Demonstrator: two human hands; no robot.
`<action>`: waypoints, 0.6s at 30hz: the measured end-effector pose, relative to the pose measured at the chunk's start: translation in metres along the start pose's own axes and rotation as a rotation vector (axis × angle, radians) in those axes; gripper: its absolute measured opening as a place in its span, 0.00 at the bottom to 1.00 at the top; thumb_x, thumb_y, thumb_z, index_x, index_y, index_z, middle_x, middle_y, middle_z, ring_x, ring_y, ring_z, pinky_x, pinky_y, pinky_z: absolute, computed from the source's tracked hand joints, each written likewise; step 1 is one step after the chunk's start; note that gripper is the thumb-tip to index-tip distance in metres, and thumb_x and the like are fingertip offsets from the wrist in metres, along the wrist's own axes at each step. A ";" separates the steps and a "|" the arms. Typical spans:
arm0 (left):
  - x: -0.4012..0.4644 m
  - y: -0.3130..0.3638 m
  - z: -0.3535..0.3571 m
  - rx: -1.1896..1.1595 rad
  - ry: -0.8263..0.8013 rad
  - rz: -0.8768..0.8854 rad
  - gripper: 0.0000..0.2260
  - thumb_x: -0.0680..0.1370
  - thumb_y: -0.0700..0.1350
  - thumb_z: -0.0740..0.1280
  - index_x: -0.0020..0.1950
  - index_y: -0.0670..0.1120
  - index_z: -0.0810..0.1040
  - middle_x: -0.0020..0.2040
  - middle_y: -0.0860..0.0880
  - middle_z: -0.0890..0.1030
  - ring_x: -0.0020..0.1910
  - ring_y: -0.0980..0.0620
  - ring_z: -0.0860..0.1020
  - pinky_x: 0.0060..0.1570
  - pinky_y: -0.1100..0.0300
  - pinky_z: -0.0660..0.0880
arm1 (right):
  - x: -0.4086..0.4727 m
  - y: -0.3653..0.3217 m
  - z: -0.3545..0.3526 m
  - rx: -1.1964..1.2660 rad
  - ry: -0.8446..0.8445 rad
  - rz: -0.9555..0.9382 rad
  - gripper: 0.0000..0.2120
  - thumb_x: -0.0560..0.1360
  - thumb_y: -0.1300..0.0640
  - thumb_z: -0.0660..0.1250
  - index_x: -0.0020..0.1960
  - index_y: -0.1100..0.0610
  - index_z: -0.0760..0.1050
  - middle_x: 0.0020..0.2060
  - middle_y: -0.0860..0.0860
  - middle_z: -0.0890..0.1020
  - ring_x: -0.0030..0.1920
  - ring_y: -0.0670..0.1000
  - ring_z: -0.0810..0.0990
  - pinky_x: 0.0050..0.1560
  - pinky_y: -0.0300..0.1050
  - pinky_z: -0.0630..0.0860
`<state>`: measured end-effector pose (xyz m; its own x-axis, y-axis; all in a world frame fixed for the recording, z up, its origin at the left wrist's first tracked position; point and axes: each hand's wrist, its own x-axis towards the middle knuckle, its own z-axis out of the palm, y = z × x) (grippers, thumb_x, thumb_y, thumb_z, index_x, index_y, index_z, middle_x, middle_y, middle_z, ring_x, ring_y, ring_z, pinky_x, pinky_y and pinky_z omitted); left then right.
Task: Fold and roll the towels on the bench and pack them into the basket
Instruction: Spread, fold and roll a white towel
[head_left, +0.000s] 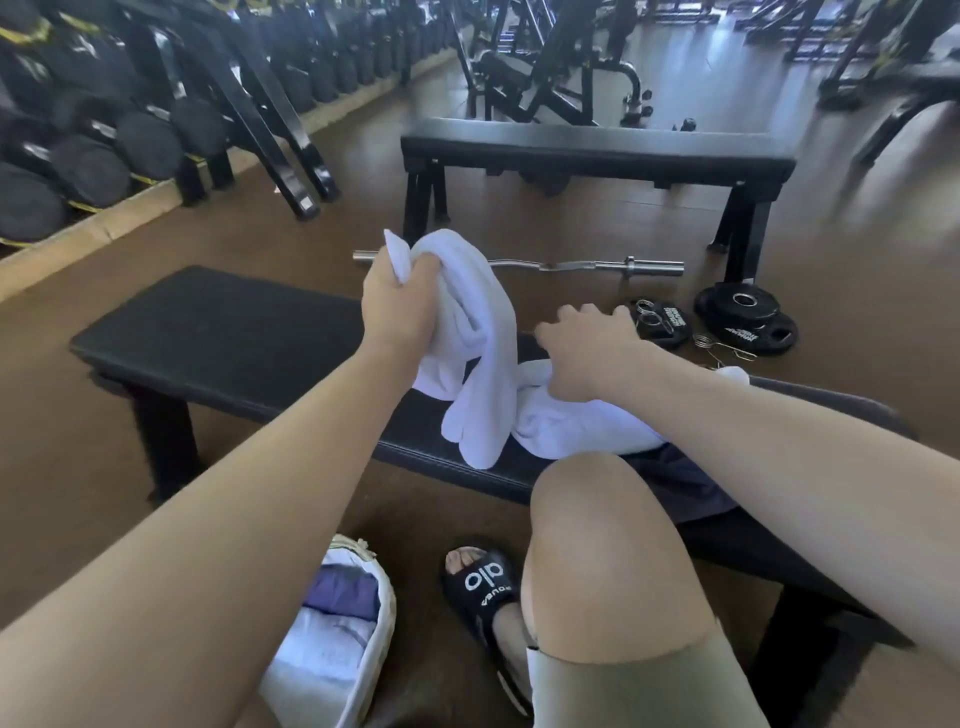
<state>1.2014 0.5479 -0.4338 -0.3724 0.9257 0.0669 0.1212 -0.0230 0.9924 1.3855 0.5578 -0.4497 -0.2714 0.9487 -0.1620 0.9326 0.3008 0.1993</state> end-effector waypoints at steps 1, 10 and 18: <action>0.003 0.000 -0.002 0.039 0.000 0.029 0.04 0.79 0.46 0.62 0.45 0.48 0.72 0.41 0.50 0.77 0.41 0.52 0.77 0.42 0.56 0.74 | 0.004 -0.010 -0.008 0.353 0.076 -0.056 0.12 0.74 0.53 0.65 0.57 0.52 0.72 0.53 0.52 0.75 0.56 0.58 0.75 0.51 0.52 0.72; 0.022 0.001 -0.038 0.397 -0.124 0.245 0.06 0.79 0.46 0.65 0.42 0.48 0.72 0.40 0.53 0.78 0.38 0.58 0.76 0.38 0.63 0.71 | 0.036 -0.068 -0.030 1.244 0.154 -0.212 0.19 0.69 0.59 0.73 0.55 0.57 0.70 0.45 0.47 0.75 0.42 0.45 0.76 0.37 0.40 0.70; 0.047 -0.045 -0.111 1.369 -0.221 0.552 0.06 0.82 0.47 0.60 0.58 0.48 0.72 0.51 0.48 0.73 0.41 0.40 0.76 0.41 0.49 0.75 | 0.060 -0.068 -0.009 1.426 0.149 0.097 0.05 0.70 0.62 0.63 0.36 0.57 0.68 0.33 0.52 0.64 0.37 0.52 0.62 0.38 0.46 0.59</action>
<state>1.0762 0.5503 -0.4639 0.1352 0.9583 0.2517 0.9908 -0.1333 -0.0246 1.3041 0.5950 -0.4641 -0.1328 0.9875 -0.0854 0.3627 -0.0318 -0.9314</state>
